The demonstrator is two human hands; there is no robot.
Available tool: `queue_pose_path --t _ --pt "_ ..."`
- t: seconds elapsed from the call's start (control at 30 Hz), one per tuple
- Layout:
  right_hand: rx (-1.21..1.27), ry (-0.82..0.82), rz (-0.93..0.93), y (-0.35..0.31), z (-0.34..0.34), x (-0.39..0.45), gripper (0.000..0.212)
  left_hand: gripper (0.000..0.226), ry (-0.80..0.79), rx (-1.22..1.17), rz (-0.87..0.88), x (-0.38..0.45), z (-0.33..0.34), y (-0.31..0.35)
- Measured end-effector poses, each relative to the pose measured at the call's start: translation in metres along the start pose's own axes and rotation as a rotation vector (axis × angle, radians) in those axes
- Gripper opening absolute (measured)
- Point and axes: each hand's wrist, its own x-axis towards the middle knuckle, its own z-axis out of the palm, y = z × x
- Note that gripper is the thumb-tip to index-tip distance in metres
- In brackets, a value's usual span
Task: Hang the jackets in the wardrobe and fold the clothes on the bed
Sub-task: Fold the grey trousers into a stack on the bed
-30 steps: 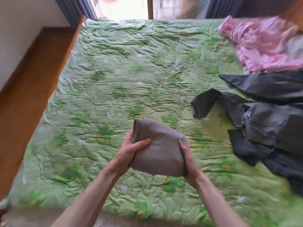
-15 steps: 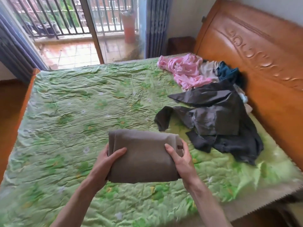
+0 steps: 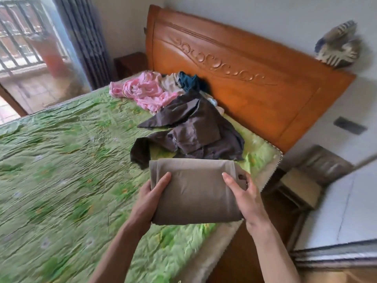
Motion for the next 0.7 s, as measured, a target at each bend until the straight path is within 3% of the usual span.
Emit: queue_pose_path --t 0.03,0.1,0.13,0.27,0.5,0.7 --pt "0.023 0.014 0.004 0.0 -0.017 -0.002 0.032 0.035 -0.038 -0.001 0.0 0.002 0.015 0.003" --pt "0.073 0.059 0.015 0.0 -0.053 -0.005 0.075 0.027 -0.12 -0.001 0.008 0.005 0.046 0.008" --pt "0.097 0.094 0.035 -0.001 -0.071 -0.008 0.087 0.027 -0.167 0.013 0.013 0.006 0.063 0.009" --pt "0.213 0.177 0.004 -0.005 -0.139 -0.03 0.046 0.036 -0.33 0.071 0.015 0.003 0.133 0.012" --pt "0.273 0.399 -0.061 -0.001 -0.227 -0.058 0.065 0.042 -0.49 0.147 -0.011 -0.009 0.23 0.004" --pt "0.299 0.471 -0.104 0.004 -0.287 -0.07 0.062 0.041 -0.582 0.177 -0.029 -0.02 0.297 -0.005"
